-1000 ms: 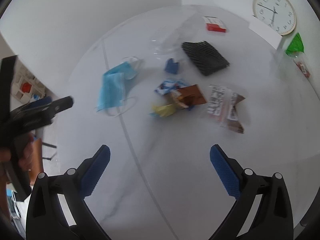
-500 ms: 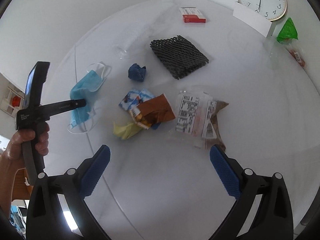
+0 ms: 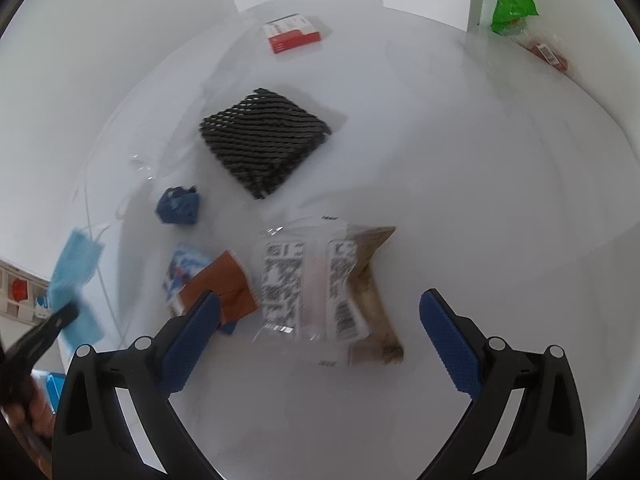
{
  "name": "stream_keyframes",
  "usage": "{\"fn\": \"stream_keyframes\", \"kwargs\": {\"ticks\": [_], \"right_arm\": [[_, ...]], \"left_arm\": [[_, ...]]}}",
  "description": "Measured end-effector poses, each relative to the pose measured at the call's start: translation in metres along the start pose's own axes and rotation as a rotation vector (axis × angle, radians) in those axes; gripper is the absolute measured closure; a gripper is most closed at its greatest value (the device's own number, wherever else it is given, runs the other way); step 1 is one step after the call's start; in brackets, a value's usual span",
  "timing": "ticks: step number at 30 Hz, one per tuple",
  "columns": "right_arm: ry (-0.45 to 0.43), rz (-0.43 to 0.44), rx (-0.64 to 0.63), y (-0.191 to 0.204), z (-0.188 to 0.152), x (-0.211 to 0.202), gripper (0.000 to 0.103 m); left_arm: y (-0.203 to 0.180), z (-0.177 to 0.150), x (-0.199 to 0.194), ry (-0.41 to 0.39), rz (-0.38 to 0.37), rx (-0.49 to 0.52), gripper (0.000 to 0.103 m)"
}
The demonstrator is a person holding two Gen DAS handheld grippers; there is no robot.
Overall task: Collect trash
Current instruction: 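Grasp the blue face mask with the left tool and lift it, then grasp the clear snack packet with the right tool while the left tool holds the mask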
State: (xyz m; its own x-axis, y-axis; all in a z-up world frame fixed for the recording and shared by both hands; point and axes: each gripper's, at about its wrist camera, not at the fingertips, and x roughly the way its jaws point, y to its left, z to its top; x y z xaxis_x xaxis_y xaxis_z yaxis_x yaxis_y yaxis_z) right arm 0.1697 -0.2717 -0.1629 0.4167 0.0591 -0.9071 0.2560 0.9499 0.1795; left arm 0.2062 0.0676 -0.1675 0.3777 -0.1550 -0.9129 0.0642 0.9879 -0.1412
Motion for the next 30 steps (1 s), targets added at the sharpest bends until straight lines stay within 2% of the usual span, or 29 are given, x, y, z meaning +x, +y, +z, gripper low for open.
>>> {"fn": "stream_keyframes", "kwargs": {"ticks": [4, 7, 10, 14, 17, 19, 21, 30], "right_arm": [[0.019, -0.005, 0.027, -0.012, 0.004, 0.011, 0.007], [0.052, 0.022, 0.055, -0.017, 0.008, 0.024, 0.010], [0.074, 0.049, 0.070, -0.013, 0.016, 0.036, 0.010], [0.105, 0.018, 0.043, 0.000, 0.017, 0.051, 0.011], [0.125, -0.019, 0.007, 0.007, 0.014, 0.061, 0.029], [0.112, -0.034, -0.009, 0.008, 0.011, 0.056, 0.037], [0.103, -0.006, 0.005, 0.003, 0.009, 0.049, 0.040], [-0.008, -0.037, 0.016, -0.020, -0.010, -0.009, 0.041]], "left_arm": [[0.003, -0.018, -0.022, -0.018, -0.011, -0.001, 0.096], [0.003, -0.033, -0.037, -0.027, 0.003, 0.020, 0.096], [0.000, -0.048, -0.051, -0.035, 0.011, 0.029, 0.096], [-0.002, -0.065, -0.066, -0.033, 0.002, 0.019, 0.096], [-0.004, -0.076, -0.074, -0.037, 0.005, 0.016, 0.096], [-0.004, -0.082, -0.081, -0.043, 0.010, 0.009, 0.096], [-0.001, -0.090, -0.089, -0.050, 0.014, 0.003, 0.096], [0.023, -0.122, -0.127, -0.092, 0.044, -0.062, 0.096]]}}
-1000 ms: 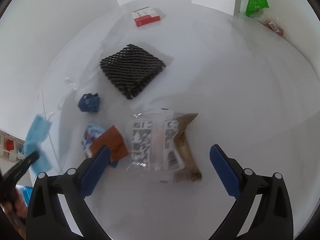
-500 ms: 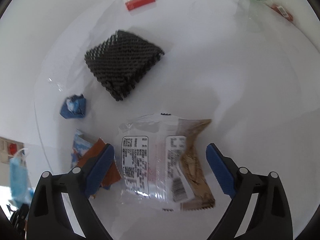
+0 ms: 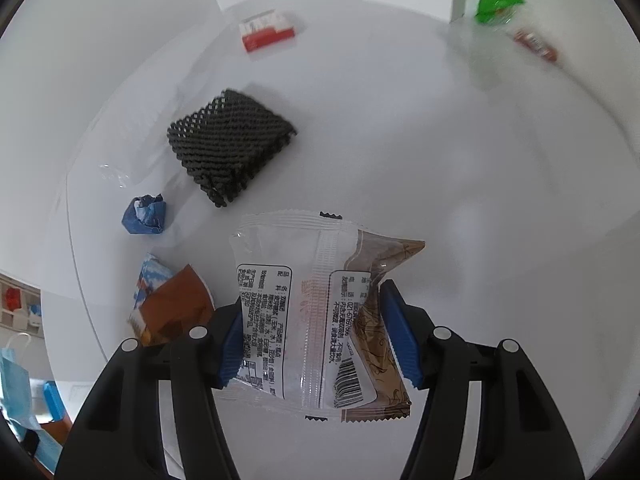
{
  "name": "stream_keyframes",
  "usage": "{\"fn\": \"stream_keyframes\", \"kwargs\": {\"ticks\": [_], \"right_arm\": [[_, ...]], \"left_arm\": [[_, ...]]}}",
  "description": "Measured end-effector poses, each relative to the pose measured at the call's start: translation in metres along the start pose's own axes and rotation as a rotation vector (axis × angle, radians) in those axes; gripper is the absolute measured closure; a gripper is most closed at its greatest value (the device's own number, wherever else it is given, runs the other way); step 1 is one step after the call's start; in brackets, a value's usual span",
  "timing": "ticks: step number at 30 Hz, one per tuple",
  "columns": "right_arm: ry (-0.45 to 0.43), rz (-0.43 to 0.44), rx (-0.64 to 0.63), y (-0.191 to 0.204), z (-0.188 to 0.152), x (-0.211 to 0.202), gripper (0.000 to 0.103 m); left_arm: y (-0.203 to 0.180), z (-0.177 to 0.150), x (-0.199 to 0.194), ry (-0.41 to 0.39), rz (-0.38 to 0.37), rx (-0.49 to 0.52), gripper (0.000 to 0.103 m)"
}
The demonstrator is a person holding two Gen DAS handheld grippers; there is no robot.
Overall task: Collect trash
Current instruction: 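Grasp the clear snack packet with the right tool while the left tool holds the mask, then carry the mask and packet over the wastebasket and open both tools to drop them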
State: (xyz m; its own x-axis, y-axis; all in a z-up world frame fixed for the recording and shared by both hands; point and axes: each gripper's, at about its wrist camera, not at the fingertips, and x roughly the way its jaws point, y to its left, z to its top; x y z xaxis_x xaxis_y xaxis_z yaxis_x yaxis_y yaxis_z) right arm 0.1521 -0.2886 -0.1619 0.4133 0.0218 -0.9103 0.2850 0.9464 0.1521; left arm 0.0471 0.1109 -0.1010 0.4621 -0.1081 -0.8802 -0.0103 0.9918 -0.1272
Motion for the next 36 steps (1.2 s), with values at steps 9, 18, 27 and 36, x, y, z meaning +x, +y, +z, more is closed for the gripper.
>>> {"fn": "stream_keyframes", "kwargs": {"ticks": [9, 18, 27, 36], "right_arm": [[0.015, 0.140, -0.255, 0.074, -0.072, -0.072, 0.041], [0.130, 0.410, -0.591, 0.223, -0.181, -0.117, 0.041], [0.188, 0.489, -0.819, 0.323, -0.240, -0.122, 0.041], [0.219, 0.468, -0.905, 0.356, -0.264, -0.119, 0.041]], "left_arm": [[0.057, -0.050, -0.034, -0.006, 0.062, -0.123, 0.096], [0.123, -0.106, -0.047, 0.026, 0.174, -0.231, 0.096], [0.183, -0.141, -0.025, 0.101, 0.225, -0.310, 0.096], [0.235, -0.167, 0.056, 0.283, 0.211, -0.373, 0.062]]}}
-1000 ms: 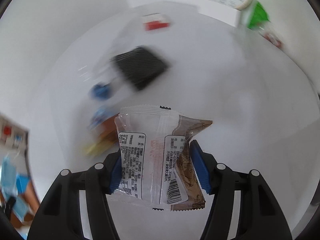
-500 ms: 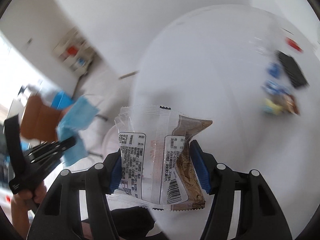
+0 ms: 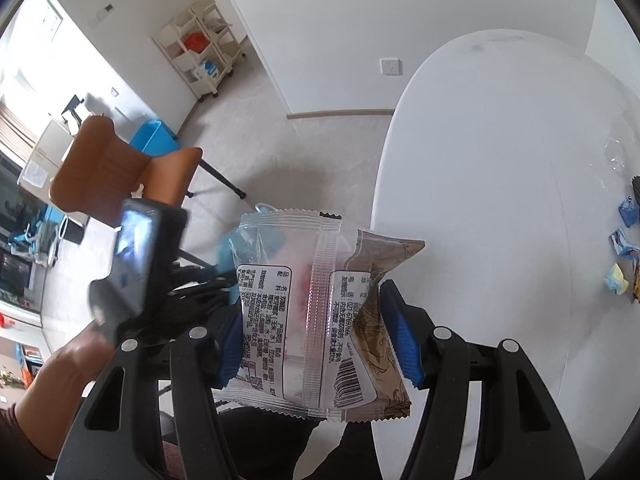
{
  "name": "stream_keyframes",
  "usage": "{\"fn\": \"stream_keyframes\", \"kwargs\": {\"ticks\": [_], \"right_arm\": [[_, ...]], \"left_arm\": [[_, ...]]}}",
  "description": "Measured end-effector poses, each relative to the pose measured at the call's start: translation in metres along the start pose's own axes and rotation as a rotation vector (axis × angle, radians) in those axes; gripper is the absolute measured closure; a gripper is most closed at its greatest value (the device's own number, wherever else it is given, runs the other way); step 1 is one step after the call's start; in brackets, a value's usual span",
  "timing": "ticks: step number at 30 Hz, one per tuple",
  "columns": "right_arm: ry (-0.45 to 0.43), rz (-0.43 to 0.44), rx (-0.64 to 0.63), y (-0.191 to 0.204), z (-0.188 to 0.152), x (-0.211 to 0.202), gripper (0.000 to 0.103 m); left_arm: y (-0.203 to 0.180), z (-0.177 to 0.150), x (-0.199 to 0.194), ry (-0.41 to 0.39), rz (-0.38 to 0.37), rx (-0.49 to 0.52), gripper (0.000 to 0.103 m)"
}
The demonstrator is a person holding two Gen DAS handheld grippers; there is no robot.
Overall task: Collect trash
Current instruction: 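Carry the mask and packet over the wastebasket and open both tools to drop them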
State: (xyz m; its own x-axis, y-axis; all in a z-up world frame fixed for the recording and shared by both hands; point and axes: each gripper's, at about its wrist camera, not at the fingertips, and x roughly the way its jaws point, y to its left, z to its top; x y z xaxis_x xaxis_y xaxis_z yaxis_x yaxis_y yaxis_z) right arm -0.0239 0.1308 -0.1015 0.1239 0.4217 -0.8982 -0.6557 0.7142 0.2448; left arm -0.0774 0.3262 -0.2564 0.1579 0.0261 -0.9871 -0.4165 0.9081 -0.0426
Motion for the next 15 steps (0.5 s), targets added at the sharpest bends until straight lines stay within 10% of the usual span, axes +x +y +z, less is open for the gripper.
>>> {"fn": "stream_keyframes", "kwargs": {"ticks": [5, 15], "right_arm": [[0.012, -0.015, 0.015, -0.003, 0.000, 0.006, 0.041], [0.028, -0.009, -0.002, 0.009, 0.007, 0.019, 0.041]], "left_arm": [[0.002, 0.003, 0.005, -0.019, 0.015, 0.006, 0.031], [0.016, -0.001, -0.053, -0.126, 0.027, -0.073, 0.012]]}}
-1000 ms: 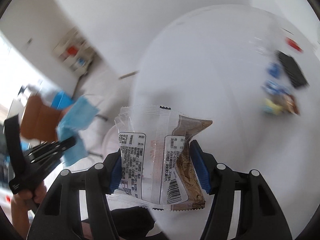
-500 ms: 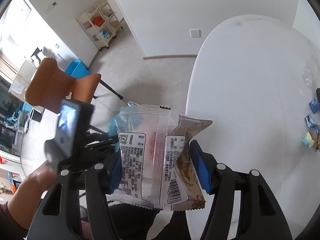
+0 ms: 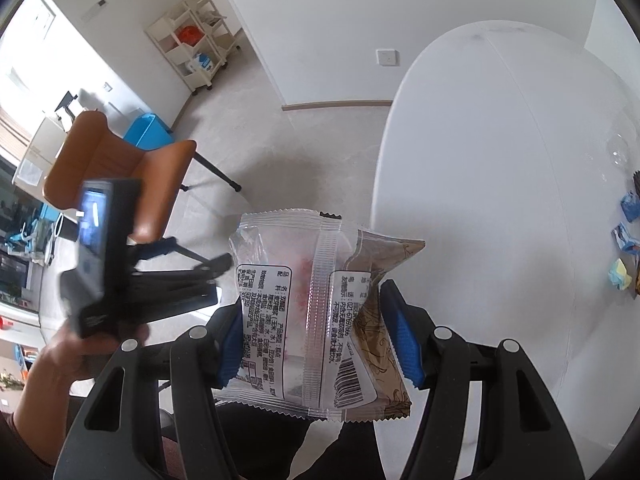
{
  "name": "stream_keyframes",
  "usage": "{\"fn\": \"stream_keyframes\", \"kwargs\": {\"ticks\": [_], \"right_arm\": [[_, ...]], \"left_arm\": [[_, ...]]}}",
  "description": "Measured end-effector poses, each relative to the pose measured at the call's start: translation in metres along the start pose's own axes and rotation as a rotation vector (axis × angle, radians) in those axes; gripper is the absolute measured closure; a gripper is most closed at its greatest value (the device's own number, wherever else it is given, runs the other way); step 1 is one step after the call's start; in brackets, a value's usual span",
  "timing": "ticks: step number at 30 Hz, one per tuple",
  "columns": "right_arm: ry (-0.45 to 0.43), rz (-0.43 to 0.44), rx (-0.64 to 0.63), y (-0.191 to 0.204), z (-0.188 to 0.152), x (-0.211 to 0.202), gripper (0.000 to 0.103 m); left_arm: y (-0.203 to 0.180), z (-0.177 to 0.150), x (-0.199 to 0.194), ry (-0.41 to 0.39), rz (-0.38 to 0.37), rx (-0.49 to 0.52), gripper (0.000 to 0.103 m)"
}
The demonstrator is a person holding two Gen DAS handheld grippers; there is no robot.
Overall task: Collect trash
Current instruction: 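Carry the mask and packet over the wastebasket and open both tools to drop them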
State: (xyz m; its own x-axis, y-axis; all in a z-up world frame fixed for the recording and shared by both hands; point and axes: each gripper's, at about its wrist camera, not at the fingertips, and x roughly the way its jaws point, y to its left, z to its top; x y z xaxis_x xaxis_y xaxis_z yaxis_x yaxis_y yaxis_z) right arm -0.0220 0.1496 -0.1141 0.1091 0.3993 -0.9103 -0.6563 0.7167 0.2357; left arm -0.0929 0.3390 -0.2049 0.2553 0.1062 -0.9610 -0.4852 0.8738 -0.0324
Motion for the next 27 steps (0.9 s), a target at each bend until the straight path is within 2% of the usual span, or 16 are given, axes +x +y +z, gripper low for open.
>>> {"fn": "stream_keyframes", "kwargs": {"ticks": [6, 13, 14, 20, 27], "right_arm": [[0.022, 0.027, -0.064, 0.017, 0.011, 0.017, 0.040], [0.053, 0.051, -0.158, 0.042, 0.029, 0.055, 0.039], [0.057, 0.048, -0.169, 0.045, 0.032, 0.060, 0.038], [0.063, 0.031, -0.193, 0.054, 0.039, 0.074, 0.015], [0.037, 0.045, -0.183, 0.052, 0.039, 0.062, 0.011]], "left_arm": [[0.008, -0.005, -0.056, -0.087, 0.001, -0.035, 0.008], [0.014, -0.012, -0.088, -0.145, 0.044, -0.039, 0.008], [0.013, -0.013, -0.090, -0.148, 0.045, -0.043, 0.008], [0.017, -0.016, -0.096, -0.151, 0.051, -0.080, 0.008], [0.016, -0.019, -0.101, -0.159, 0.048, -0.090, 0.008]]}}
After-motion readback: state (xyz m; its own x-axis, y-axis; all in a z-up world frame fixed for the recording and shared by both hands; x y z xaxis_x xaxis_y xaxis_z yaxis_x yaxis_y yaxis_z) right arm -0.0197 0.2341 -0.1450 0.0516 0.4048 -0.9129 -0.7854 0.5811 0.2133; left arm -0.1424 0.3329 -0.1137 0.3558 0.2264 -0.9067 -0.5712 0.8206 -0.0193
